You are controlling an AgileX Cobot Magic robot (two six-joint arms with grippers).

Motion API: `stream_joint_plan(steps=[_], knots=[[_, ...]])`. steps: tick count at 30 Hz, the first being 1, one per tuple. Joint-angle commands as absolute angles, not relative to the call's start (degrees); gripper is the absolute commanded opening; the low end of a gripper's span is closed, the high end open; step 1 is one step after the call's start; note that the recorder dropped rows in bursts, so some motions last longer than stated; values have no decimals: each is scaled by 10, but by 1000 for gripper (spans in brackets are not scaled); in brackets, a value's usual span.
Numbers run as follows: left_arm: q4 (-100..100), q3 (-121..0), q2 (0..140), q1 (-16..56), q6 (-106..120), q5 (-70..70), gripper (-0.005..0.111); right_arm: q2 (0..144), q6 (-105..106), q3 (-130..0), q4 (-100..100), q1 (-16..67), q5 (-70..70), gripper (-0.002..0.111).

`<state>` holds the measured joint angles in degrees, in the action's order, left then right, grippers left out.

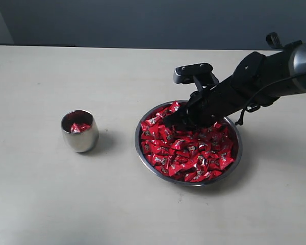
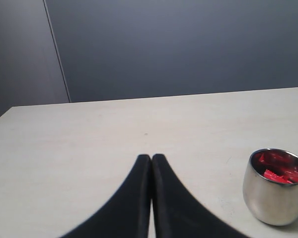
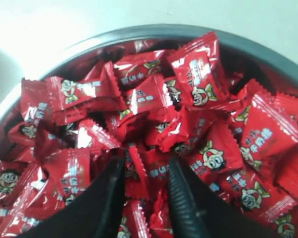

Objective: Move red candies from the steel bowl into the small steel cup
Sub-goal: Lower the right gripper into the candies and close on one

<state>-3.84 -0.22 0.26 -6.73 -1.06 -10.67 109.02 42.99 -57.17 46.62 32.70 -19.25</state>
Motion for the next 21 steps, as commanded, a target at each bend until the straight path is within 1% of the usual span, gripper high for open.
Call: stream_joint_plan(steps=[1,13,21], knots=[[-39,0,0,-68,-11,-104,0,1104,435,-575,466,328,-185,30],[-39,0,0,-68,-11,-104,0,1145,435,-617,469,328,-210,30],[-39,0,0,-68,-11,-104,0,1147,435,-618,449,328,-225,30]])
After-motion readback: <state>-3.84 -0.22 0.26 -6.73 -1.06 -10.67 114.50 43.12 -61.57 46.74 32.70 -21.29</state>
